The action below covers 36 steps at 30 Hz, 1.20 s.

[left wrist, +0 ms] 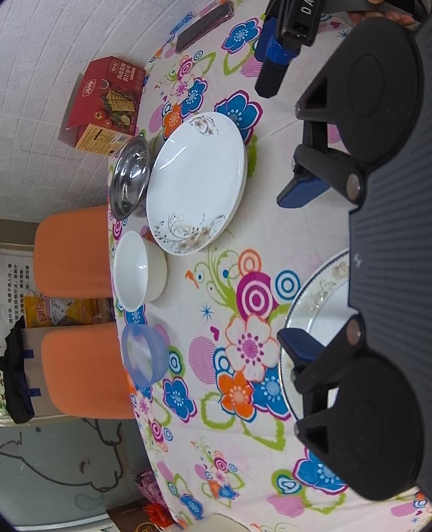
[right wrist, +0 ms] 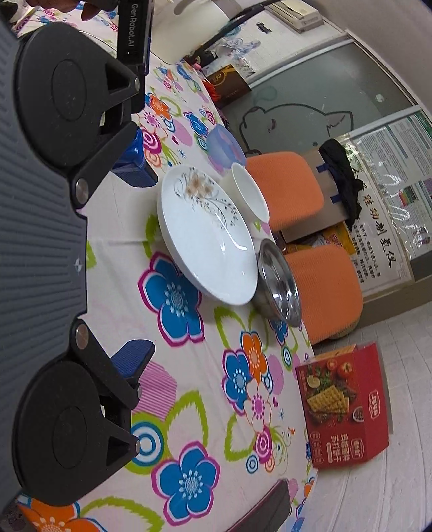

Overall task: Organize plates and bowls
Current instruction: 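Open the left tool and move it to the brown-floral white plate, then close the left tool on the floral plate rim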

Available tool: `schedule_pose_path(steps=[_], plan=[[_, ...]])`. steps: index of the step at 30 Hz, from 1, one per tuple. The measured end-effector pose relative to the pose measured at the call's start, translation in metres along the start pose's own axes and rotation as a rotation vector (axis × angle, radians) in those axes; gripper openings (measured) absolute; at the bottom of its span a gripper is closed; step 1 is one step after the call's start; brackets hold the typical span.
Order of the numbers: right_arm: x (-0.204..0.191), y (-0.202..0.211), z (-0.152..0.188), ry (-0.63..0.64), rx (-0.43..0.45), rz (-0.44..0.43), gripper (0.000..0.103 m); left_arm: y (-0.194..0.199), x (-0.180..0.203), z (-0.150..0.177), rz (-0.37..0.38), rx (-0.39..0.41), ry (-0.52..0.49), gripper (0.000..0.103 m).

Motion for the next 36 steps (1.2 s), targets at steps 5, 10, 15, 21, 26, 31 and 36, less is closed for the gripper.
schedule_pose_path(steps=[5,10,15,21,26,31,36], plan=[[0.021,-0.003,-0.01,-0.021,0.009,0.005,0.086,-0.013,0.008,-0.007,-0.014,-0.025,-0.017,0.073],[0.022,-0.019,-0.031,0.024,0.011,-0.012,0.086,-0.028,0.011,-0.022,0.019,-0.063,0.002,0.073],[0.013,-0.049,-0.058,0.106,-0.005,-0.018,0.086,-0.057,0.022,-0.054,0.094,-0.098,0.06,0.073],[0.011,-0.095,-0.064,0.171,-0.111,0.005,0.086,-0.101,0.027,-0.084,0.141,-0.155,0.113,0.073],[0.011,-0.119,-0.056,0.191,-0.176,0.01,0.086,-0.126,0.029,-0.089,0.133,-0.195,0.11,0.073],[0.007,-0.126,-0.052,0.2,-0.198,0.005,0.086,-0.136,0.032,-0.087,0.165,-0.208,0.121,0.073],[0.003,-0.13,-0.051,0.21,-0.2,-0.002,0.086,-0.143,0.031,-0.086,0.152,-0.203,0.123,0.073]])
Point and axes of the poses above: each gripper's, at about its wrist camera, not at the fingertips, and y roughly against the way its jaws point, x to its right, z to its underside, the point moved 9 cm from there along -y, roughly the way its jaws point, and after that the axes turned 5 degrees about -z, right-handed, at the moved point
